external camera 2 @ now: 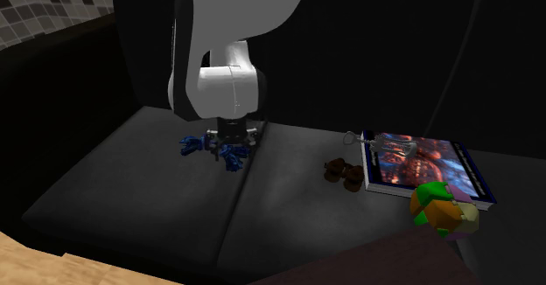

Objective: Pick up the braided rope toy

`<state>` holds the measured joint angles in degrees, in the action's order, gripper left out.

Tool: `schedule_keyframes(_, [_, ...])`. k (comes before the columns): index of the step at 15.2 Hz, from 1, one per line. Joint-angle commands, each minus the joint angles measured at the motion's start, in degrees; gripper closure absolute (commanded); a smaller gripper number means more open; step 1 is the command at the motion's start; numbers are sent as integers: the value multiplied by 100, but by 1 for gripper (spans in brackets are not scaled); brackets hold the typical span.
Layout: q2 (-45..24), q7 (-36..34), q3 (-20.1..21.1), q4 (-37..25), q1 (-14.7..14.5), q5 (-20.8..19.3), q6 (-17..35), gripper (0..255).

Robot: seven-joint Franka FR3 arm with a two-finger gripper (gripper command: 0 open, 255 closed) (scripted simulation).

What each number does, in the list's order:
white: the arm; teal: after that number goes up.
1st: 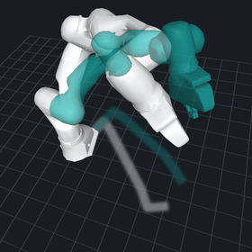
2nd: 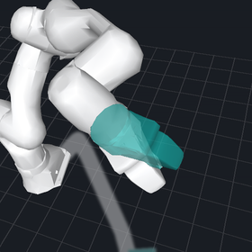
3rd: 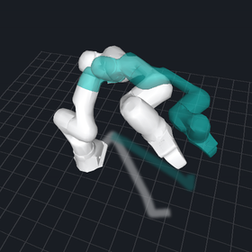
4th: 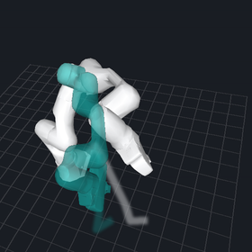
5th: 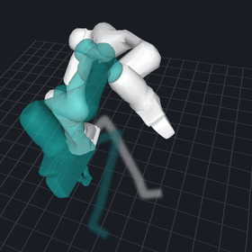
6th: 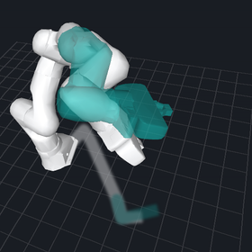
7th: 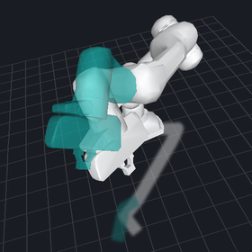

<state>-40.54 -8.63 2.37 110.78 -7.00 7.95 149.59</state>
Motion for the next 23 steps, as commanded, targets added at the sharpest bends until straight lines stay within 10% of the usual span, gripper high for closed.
schedule_keyframes(1, [-150, 23, 5, -61, 12, 5, 90, 0])
schedule_keyframes(4, [-263, 33, 9, -108, 14, 8, 156, 0])
schedule_keyframes(5, [-268, 34, 9, -112, 16, 8, 157, 255])
schedule_keyframes(23, [368, -26, -16, 120, 1, -15, -246, 255])
